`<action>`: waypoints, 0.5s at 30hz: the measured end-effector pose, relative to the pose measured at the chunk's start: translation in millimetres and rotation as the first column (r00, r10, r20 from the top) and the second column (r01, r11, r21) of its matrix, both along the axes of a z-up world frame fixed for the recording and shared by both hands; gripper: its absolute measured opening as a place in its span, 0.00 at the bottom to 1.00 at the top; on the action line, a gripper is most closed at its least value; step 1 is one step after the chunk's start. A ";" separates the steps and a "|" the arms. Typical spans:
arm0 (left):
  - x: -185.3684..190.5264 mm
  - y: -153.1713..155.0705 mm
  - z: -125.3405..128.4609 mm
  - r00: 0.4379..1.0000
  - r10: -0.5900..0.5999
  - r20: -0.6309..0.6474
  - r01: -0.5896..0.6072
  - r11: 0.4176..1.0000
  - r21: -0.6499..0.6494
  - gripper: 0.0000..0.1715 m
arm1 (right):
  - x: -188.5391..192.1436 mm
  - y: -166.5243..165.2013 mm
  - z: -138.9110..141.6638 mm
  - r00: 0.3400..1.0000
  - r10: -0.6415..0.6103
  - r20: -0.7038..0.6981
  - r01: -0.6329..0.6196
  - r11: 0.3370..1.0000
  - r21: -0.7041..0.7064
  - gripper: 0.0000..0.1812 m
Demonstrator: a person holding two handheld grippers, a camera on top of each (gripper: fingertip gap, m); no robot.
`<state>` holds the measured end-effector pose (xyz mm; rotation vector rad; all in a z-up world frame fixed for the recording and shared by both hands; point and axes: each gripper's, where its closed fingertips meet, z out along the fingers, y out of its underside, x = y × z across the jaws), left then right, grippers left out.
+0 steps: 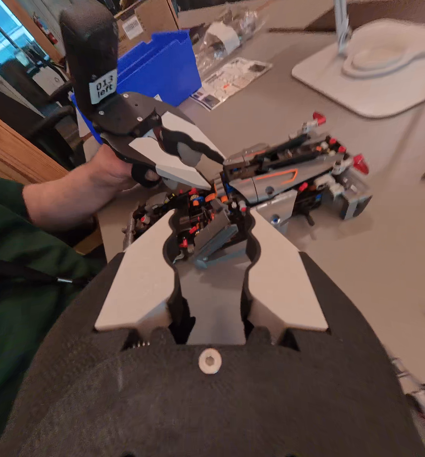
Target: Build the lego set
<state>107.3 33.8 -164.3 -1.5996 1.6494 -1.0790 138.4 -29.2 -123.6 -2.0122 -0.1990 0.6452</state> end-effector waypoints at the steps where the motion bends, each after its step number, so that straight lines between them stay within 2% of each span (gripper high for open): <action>1: 0.3 -0.4 -0.6 1.000 -0.003 -0.003 0.003 1.000 -0.008 0.22 | -1.3 -0.1 -6.7 0.999 -0.003 -0.032 0.002 0.999 -0.036 0.32; 3: 0.9 -1.1 -2.6 1.000 -0.008 -0.011 0.008 1.000 -0.014 0.22 | -8.1 1.7 -13.6 0.998 -0.008 -0.069 0.005 0.999 -0.049 0.33; 6: 2.3 -2.5 -3.5 1.000 -0.011 -0.017 0.011 1.000 -0.011 0.22 | -14.7 8.0 -22.4 0.998 -0.038 -0.043 0.036 0.998 -0.052 0.35; 15: 4.8 -2.2 -4.8 0.999 -0.012 -0.029 0.012 1.000 -0.007 0.21 | -22.0 14.8 -24.2 0.985 -0.171 -0.006 0.171 0.985 0.019 0.35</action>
